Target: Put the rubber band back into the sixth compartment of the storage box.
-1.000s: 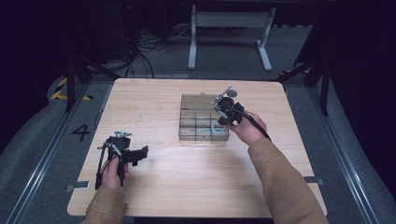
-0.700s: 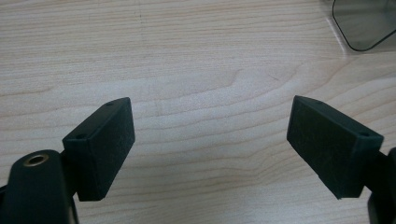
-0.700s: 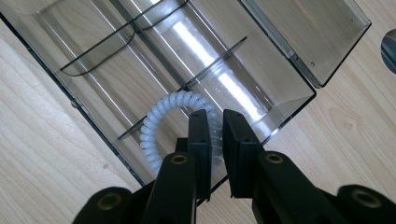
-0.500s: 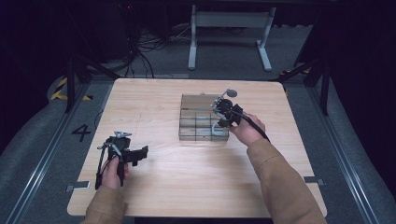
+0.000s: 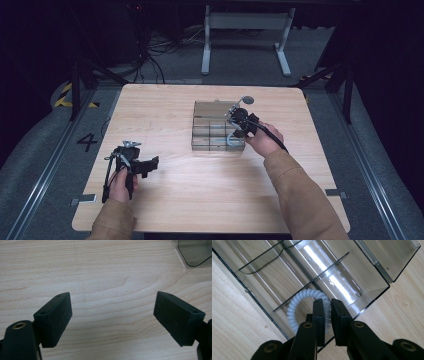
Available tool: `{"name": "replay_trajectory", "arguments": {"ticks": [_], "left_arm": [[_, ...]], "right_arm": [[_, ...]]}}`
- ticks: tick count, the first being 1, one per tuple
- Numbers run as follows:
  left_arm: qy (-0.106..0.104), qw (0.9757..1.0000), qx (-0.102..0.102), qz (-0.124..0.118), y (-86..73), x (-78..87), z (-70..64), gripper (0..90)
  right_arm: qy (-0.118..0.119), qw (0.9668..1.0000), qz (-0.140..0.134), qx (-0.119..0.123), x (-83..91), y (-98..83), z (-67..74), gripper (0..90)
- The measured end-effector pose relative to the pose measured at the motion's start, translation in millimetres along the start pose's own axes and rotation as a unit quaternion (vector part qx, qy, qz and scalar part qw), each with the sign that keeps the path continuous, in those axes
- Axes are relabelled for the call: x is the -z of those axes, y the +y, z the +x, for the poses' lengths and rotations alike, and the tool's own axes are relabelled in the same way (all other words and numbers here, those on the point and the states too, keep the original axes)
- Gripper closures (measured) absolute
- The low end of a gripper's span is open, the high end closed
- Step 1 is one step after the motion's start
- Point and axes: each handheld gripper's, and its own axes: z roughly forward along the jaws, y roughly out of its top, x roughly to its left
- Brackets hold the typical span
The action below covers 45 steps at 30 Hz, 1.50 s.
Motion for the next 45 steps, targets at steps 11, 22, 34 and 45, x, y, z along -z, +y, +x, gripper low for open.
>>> {"name": "replay_trajectory", "arguments": {"ticks": [11, 22, 34, 45], "left_arm": [[0.0, 1.0, 0.0, 0.001, 0.0, -0.1, 0.4, 15.8], [-0.001, 1.0, 0.0, 0.002, 0.0, -0.4, 0.1, 15.8], [-0.001, 1.0, 0.0, 0.002, 0.0, -0.6, -0.1, 15.8], [-0.001, 1.0, 0.001, 0.004, 0.2, -1.1, -0.3, 15.8]], "right_arm": [[-0.001, 0.9999, 0.01, 0.004, -4.7, -0.5, 1.3, 82.4], [0.003, 0.9999, 0.015, 0.003, -7.1, -0.2, 2.9, 82.3], [0.006, 0.9998, 0.019, 0.003, -10.0, -0.9, 2.5, 81.7], [0.009, 0.9999, 0.013, 0.006, -9.9, -2.4, 0.4, 76.3]]}}
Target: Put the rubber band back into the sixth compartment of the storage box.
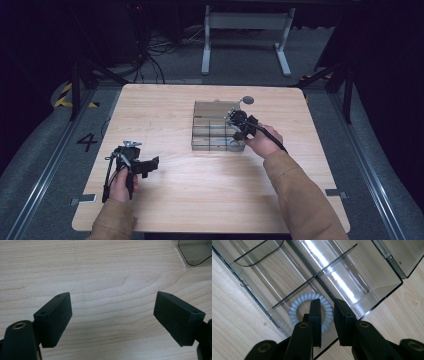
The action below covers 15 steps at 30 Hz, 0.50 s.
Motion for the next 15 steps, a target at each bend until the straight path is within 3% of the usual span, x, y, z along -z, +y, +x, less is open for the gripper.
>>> {"name": "replay_trajectory", "arguments": {"ticks": [7, 15], "left_arm": [[0.002, 1.0, 0.0, -0.001, 0.2, -0.4, 0.0, 15.8], [0.001, 1.0, 0.002, 0.001, -0.2, -0.1, 1.1, 15.8]], "right_arm": [[0.003, 0.9999, -0.008, -0.004, 4.0, -1.3, -1.3, 75.5], [0.018, 0.9982, -0.053, -0.021, 25.9, -7.5, -4.3, 74.1]]}}
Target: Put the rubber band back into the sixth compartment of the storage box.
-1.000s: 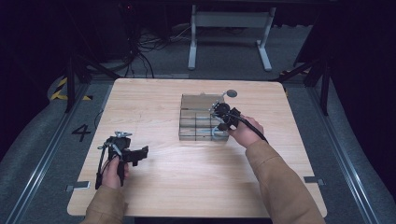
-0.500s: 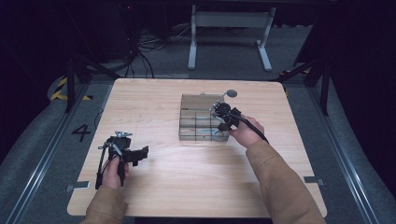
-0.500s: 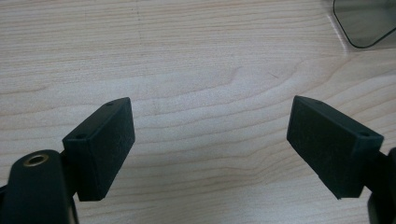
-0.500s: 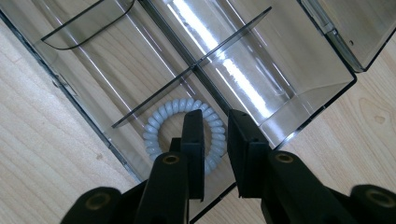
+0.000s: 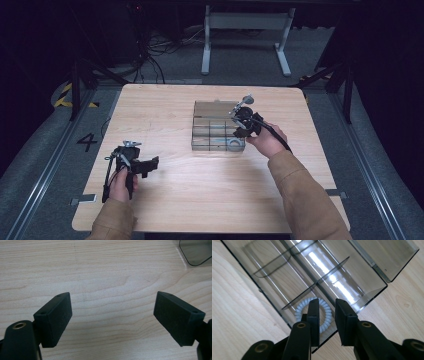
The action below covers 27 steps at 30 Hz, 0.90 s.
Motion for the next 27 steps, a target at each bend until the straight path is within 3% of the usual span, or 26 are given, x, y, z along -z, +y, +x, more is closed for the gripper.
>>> {"name": "replay_trajectory", "arguments": {"ticks": [12, 27], "left_arm": [[0.002, 1.0, -0.001, -0.002, -0.7, 1.7, 1.1, 15.9], [0.0, 1.0, -0.002, 0.0, 1.3, 0.0, -1.3, 15.8]], "right_arm": [[0.025, 0.9974, -0.065, -0.019, 41.2, -20.9, 1.2, 71.7], [0.024, 0.9947, -0.092, -0.041, 72.4, -61.9, -1.2, 70.1]]}}
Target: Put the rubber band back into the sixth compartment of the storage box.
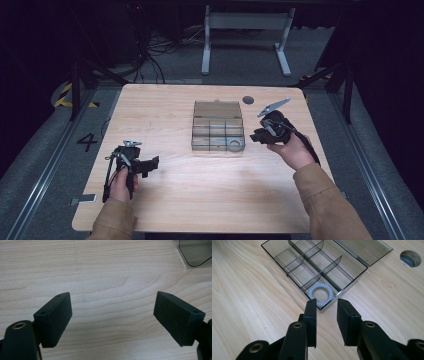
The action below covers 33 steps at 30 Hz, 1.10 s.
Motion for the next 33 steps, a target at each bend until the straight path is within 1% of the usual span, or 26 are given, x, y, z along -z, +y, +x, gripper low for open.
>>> {"name": "replay_trajectory", "arguments": {"ticks": [2, 6, 9, 12, 17, 18, 19, 20, 22, 24, 27, 31, 32, 33], "left_arm": [[0.0, 1.0, -0.001, 0.0, 0.0, -0.1, -0.1, 15.8], [0.001, 1.0, 0.001, 0.0, -0.1, -0.3, -0.4, 15.8], [0.0, 1.0, 0.0, 0.0, 0.0, -0.7, 0.0, 15.8], [0.0, 1.0, 0.001, 0.0, -0.1, -0.7, 0.1, 15.8], [0.001, 1.0, 0.001, 0.001, -0.1, -0.6, -0.2, 15.8], [0.001, 1.0, 0.001, 0.0, -0.1, -0.6, -0.2, 15.8], [0.001, 1.0, 0.001, 0.0, -0.1, -0.6, -0.2, 15.8], [0.002, 1.0, 0.001, 0.0, -0.1, -0.6, -0.1, 15.8], [0.001, 1.0, 0.001, 0.0, -0.1, -0.5, -0.2, 15.8], [0.001, 1.0, -0.001, 0.0, 0.0, -0.4, 0.0, 15.8], [0.003, 1.0, 0.0, 0.0, -0.1, -0.6, -0.6, 15.9], [0.002, 1.0, -0.001, 0.001, -0.2, -0.4, -1.1, 15.8], [0.002, 1.0, -0.001, 0.001, -0.2, -0.4, -1.1, 15.8], [0.002, 1.0, -0.001, 0.001, -0.2, -0.5, -1.2, 15.8]], "right_arm": [[0.0, 1.0, -0.001, -0.002, 1.3, -1.7, -0.3, 69.9], [0.004, 0.9999, -0.004, -0.01, 7.2, -11.2, -0.8, 69.1], [0.008, 0.9999, -0.007, -0.009, 9.5, -19.5, -0.6, 68.5], [0.003, 1.0, 0.0, -0.009, 9.8, -26.7, 1.5, 68.6], [0.001, 0.9999, -0.007, -0.014, 14.2, -38.5, 1.6, 68.4], [0.001, 0.9998, -0.009, -0.02, 16.1, -41.6, 1.3, 68.3], [0.001, 0.9998, -0.012, -0.019, 17.3, -44.1, 0.6, 68.2], [0.0, 0.9997, -0.012, -0.023, 18.5, -46.0, 0.8, 68.1], [-0.002, 0.9995, -0.016, -0.028, 21.0, -51.9, 0.2, 67.1], [0.001, 0.9993, -0.018, -0.033, 22.5, -57.5, 0.4, 65.2], [0.004, 0.9993, -0.022, -0.03, 23.9, -66.6, 2.4, 62.0], [-0.004, 0.999, -0.031, -0.031, 25.6, -77.5, 3.7, 60.2], [-0.004, 0.999, -0.031, -0.031, 25.6, -77.5, 3.7, 60.2], [-0.003, 0.999, -0.032, -0.032, 25.8, -83.2, 2.9, 58.9]]}}
